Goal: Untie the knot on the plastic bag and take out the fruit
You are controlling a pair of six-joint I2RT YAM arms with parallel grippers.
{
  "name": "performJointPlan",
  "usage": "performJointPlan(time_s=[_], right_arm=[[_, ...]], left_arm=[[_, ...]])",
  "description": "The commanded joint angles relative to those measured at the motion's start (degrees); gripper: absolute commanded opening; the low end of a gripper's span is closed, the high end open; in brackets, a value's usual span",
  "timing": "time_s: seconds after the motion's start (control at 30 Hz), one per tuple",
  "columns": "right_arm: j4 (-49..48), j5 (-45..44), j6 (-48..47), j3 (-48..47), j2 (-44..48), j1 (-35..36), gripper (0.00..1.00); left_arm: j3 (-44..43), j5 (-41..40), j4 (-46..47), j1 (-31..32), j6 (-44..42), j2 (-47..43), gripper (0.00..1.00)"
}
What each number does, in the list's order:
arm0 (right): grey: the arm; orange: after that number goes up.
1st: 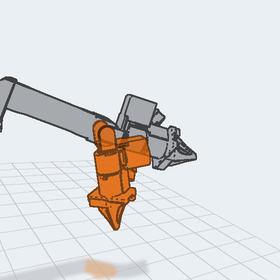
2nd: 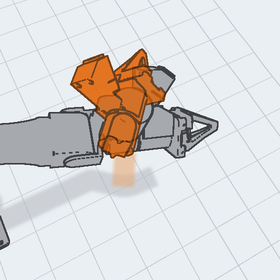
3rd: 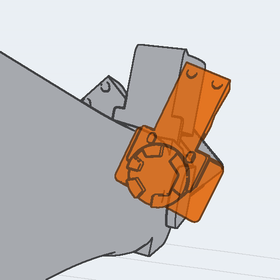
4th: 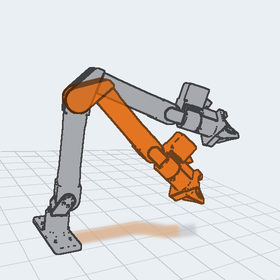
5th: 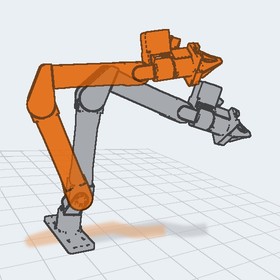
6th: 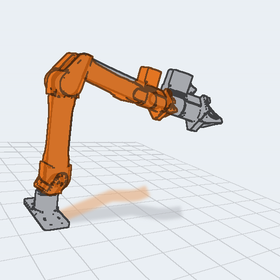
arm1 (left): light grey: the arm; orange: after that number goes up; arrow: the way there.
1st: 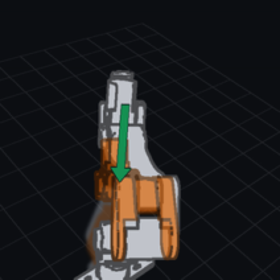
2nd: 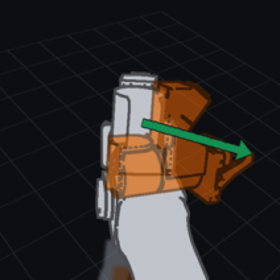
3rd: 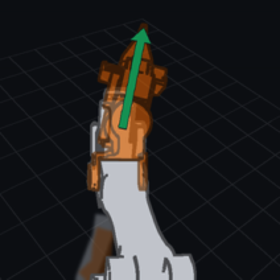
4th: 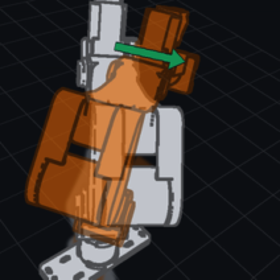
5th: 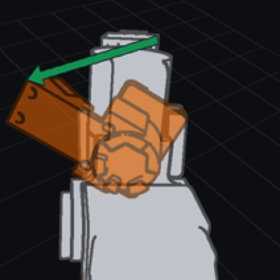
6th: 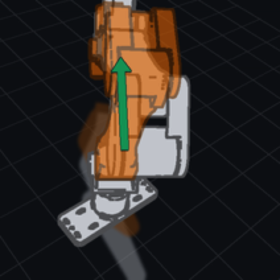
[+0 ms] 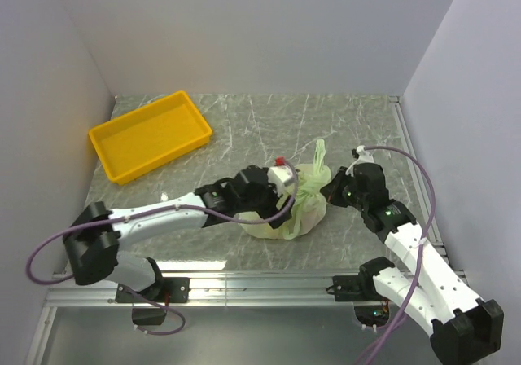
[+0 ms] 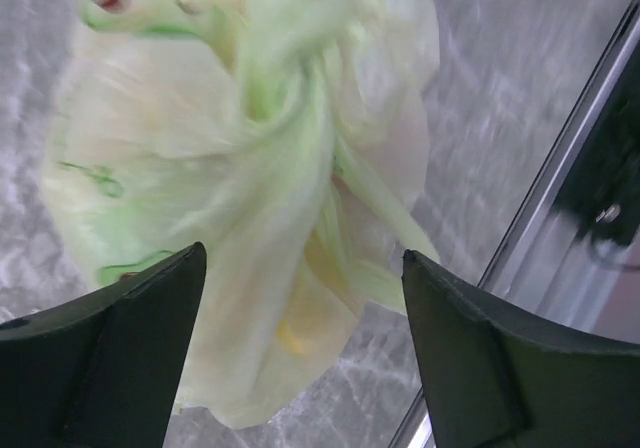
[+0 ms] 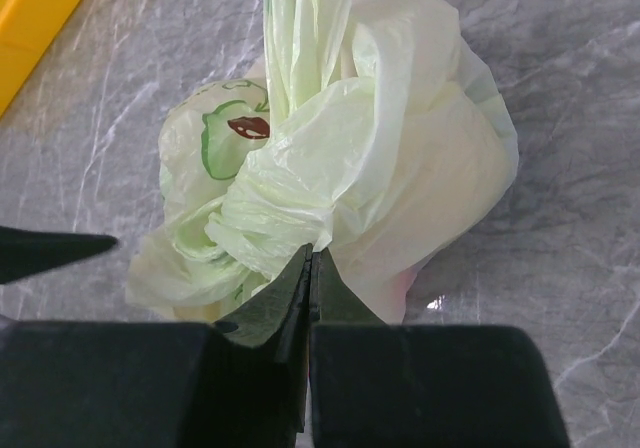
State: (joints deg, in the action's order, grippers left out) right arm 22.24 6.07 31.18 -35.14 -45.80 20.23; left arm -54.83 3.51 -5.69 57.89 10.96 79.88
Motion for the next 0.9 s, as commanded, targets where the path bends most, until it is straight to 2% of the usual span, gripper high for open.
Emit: performJointPlan(time_s=[0.0, 0.07, 0.2, 0.27, 0.3, 0.37, 0.5, 0.53, 0.6, 0.63, 0.67, 0.77, 0.87], right_arm=[[0.7, -1.6, -0.9, -2.9, -0.6, 1.3, 0.00], [0.9, -2.1, -0.9, -3.2, -0.9, 1.7, 0.00], [1.1, -2.8, -0.7, -3.6, -0.8, 2.7, 0.00], [1.1, -3.0, -0.5, -3.6, -1.0, 3.0, 0.00], [1.1, -3.2, -0.4, -3.6, -1.0, 3.2, 0.00], [1.4, -3.6, -0.5, -3.6, -1.1, 3.3, 0.00], [4.2, -9.2, -1.5, -3.2, 0.5, 2.2, 0.00], [5.2, -12.8, -1.3, -2.8, 1.2, 1.3, 0.00], [7.0, -13.8, 0.1, -1.3, 3.8, -1.9, 0.00], [7.3, -12.6, 0.7, -0.3, 4.7, -5.5, 0.00], [7.3, -11.6, 1.4, 0.2, 6.4, -7.0, 0.00], [6.9, -8.7, 3.2, 0.5, 7.5, -7.7, 0.00], [6.2, -4.8, 2.0, -0.7, 5.8, -5.7, 0.00]], left_arm=[[-3.6, -3.3, -4.2, 2.0, -7.6, 3.6, 0.82], [-4.0, -6.3, -3.6, 2.0, -8.0, 5.2, 0.78], [-5.6, -8.6, -2.9, 1.9, -8.6, 7.1, 0.62], [-6.2, -8.7, -2.9, 1.9, -8.6, 8.4, 0.44], [-6.2, -8.7, -2.9, 1.9, -8.7, 8.6, 0.25], [-6.3, -10.4, -3.4, 2.0, -8.4, 9.1, 0.01], [-3.2, -16.0, -4.0, -1.4, -5.1, 6.8, 0.00], [-2.0, -16.6, -4.3, -3.1, -1.5, 4.8, 0.01], [1.5, -17.9, -6.2, -10.2, 3.3, 2.3, 0.00], [2.7, -17.8, -7.2, -13.2, 8.7, -0.2, 0.00], [5.1, -17.1, -9.3, -19.3, 11.2, -1.6, 0.01], [9.9, -12.5, -9.3, -28.1, 16.5, -8.1, 0.01], [11.1, -7.7, -7.3, -29.0, 16.1, -12.9, 0.01]])
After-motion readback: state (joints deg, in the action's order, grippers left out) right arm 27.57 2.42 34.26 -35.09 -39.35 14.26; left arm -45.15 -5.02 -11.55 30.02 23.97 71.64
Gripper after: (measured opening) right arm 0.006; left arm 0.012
